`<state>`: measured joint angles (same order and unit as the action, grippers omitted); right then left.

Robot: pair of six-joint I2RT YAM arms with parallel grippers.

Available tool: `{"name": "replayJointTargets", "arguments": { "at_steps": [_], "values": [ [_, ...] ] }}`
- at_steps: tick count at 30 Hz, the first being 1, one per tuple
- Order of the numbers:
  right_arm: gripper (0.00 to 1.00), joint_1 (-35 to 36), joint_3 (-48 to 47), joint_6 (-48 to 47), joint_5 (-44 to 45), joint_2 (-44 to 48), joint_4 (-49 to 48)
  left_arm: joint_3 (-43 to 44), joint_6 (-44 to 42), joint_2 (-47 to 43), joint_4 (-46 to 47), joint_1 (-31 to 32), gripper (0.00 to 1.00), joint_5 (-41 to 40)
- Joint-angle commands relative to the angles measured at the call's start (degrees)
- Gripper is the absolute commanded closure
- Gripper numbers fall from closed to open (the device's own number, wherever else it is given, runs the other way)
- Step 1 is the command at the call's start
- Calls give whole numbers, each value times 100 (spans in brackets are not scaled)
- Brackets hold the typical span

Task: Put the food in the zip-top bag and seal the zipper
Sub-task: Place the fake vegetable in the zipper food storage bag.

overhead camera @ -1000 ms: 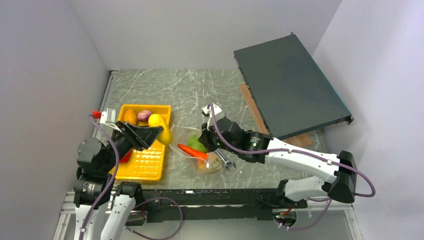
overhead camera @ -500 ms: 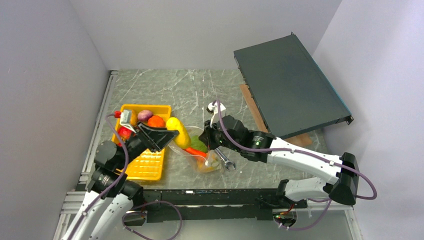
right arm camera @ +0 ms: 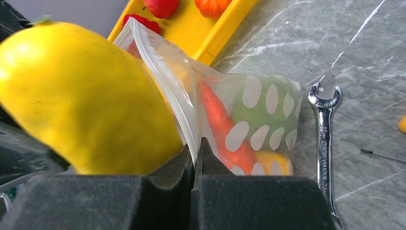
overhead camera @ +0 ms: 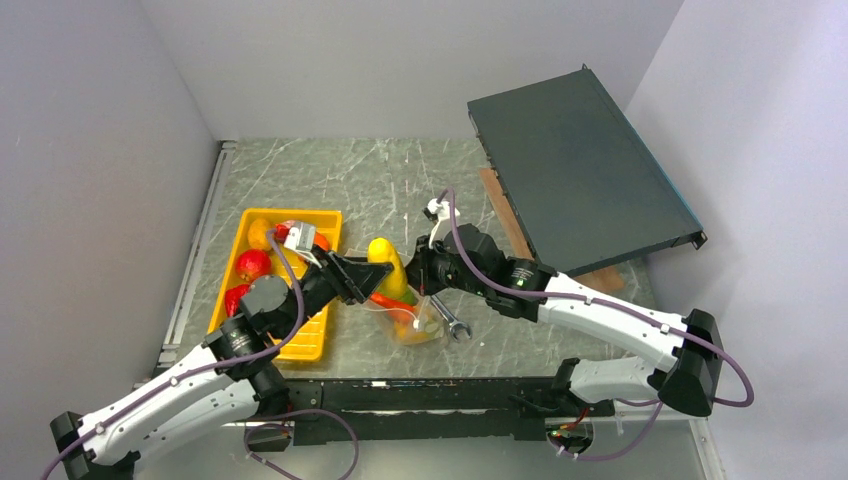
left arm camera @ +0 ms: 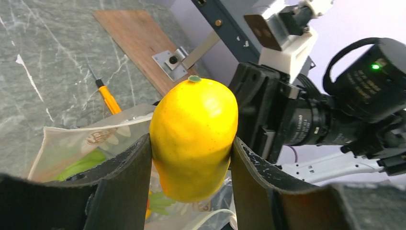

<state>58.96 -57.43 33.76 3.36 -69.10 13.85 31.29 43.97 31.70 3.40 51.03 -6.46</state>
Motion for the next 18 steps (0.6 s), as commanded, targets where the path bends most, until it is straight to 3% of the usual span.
{"name": "replayJointTargets", "arguments": {
  "at_steps": [1, 5, 12, 18],
  "values": [
    [100, -34, 30, 140, -135, 269, -377, -63, -169, 221, 459, 198, 82, -548],
    [100, -55, 38, 135, -108, 330, -365, -149, 79, 208, 246, 294, 76, -714],
    [100, -114, 72, 122, -114, 358, -383, 46, 736, 216, -1032, 294, 26, -770],
    [100, -139, 143, 105, -116, 362, -380, 246, 924, 297, -1446, 294, 15, -498]
  ]
}}
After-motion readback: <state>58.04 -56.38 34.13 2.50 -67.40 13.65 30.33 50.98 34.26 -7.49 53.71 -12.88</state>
